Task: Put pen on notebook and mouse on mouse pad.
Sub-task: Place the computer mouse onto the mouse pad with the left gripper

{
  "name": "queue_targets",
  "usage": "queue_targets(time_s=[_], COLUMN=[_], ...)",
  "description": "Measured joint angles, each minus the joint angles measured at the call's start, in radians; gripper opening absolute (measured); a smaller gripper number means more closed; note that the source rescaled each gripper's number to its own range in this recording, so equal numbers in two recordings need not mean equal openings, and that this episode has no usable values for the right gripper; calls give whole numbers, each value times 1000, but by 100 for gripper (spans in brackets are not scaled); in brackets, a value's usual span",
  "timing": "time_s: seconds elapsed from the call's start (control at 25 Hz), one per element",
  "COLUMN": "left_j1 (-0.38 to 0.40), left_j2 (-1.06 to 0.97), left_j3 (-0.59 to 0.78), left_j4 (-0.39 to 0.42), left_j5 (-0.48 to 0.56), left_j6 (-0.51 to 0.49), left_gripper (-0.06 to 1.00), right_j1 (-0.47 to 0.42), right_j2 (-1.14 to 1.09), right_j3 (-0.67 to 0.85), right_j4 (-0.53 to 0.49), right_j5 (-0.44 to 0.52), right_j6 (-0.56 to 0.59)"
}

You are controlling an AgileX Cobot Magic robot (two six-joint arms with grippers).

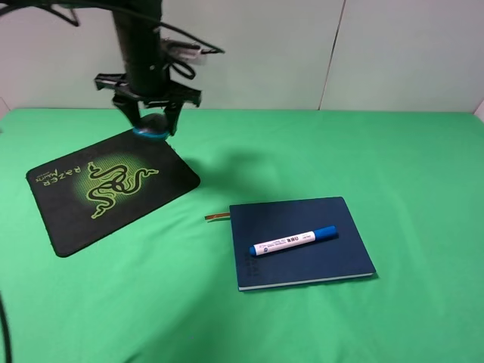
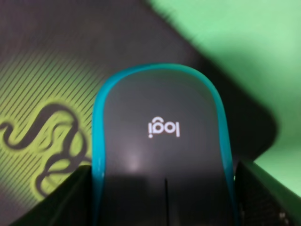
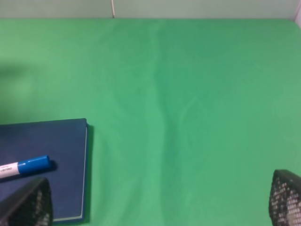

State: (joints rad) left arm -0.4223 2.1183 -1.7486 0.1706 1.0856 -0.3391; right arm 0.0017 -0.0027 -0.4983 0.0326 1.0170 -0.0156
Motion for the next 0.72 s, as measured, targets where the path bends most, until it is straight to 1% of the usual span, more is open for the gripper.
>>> queue_targets(time_s=[0.16,0.32,0.52,0.72], left_j1=[37,65,74,74], left_j2=[-100,-145,-148,-148], left_j3=[216,377,512,603], left_j4=[2,6,65,133], left_j5=[-138,-252,-411,-581], left_j6=[-5,-6,-16,-50], left_gripper=[52,52,52,52], right_j1=[0,0,0,0], right_j2=[0,0,0,0], right_j3=[0,0,0,0], right_j4=[0,0,0,0], right_j5=[0,0,0,0], right_j6=[0,0,0,0])
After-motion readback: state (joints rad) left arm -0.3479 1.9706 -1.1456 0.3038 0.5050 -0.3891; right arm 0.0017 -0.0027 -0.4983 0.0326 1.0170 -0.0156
